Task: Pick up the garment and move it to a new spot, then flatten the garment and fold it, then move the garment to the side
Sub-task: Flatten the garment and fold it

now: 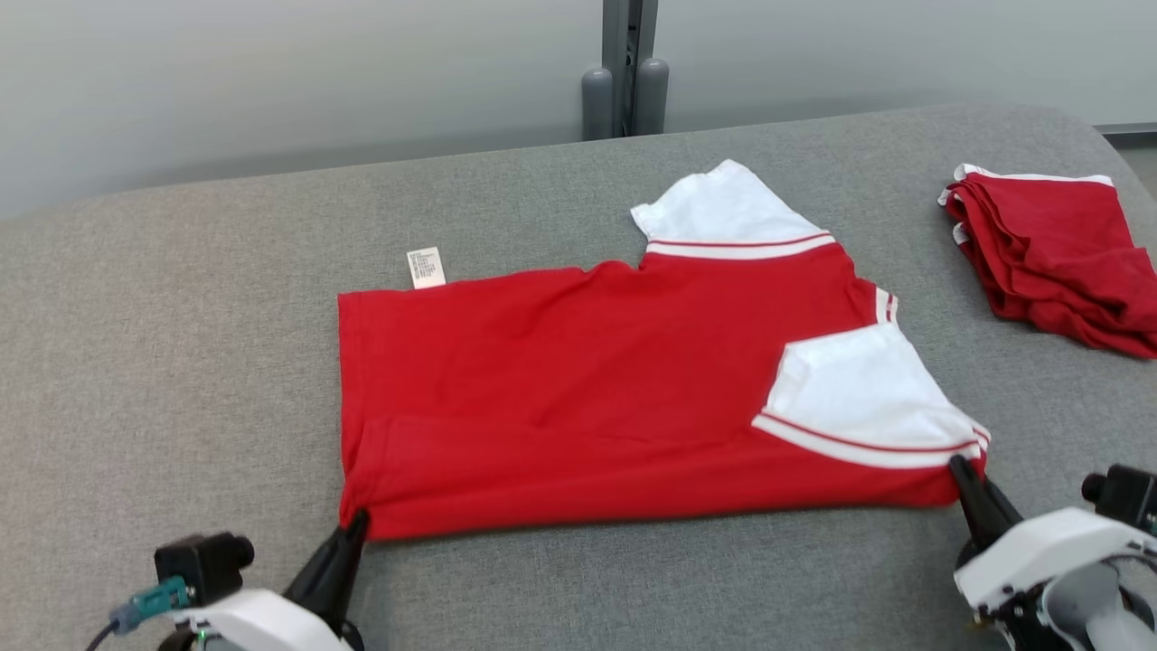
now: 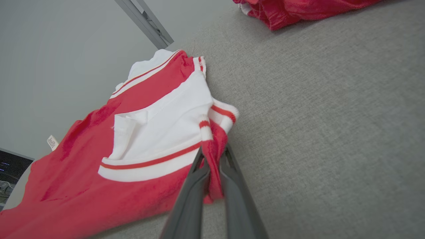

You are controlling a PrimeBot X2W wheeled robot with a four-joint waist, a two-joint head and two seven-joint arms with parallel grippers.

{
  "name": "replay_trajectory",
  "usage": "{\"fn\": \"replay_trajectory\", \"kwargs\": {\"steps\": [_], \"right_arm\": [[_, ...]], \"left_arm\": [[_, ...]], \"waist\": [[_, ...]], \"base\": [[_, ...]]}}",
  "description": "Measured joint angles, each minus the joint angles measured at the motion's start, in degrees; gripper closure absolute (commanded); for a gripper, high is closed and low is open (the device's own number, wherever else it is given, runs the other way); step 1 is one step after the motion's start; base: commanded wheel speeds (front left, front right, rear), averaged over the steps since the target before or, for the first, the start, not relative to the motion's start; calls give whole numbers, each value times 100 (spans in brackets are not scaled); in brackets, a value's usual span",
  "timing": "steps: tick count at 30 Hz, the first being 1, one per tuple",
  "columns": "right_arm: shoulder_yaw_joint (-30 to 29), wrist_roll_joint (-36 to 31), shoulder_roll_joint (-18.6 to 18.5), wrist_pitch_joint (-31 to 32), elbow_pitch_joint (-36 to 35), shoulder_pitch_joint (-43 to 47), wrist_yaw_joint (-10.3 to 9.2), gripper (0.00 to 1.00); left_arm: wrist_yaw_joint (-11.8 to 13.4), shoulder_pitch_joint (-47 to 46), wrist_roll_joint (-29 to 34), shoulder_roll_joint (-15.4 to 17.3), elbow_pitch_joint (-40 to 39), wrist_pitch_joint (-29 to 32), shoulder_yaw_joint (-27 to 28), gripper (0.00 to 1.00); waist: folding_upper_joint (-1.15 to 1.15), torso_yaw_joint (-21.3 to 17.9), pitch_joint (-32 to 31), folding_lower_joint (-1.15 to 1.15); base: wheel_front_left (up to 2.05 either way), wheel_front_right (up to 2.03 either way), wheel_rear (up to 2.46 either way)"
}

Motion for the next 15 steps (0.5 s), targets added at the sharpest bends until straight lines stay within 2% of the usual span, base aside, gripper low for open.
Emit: {"fn": "replay_trajectory", "kwargs": {"steps": [8,15], "right_arm": [[-530,-252,350,348,-842,1048,0,100],[-921,-621,641,683,-1328,1352,0,100]], "left_arm": [[208,767,-146,82,-570,302,-94,100],[461,871,-159,115,-599,501,-120,100]], "waist": [[0,13,20,0],[0,-37,6,0]], "base": [[0,0,0],[0,0,0]]}}
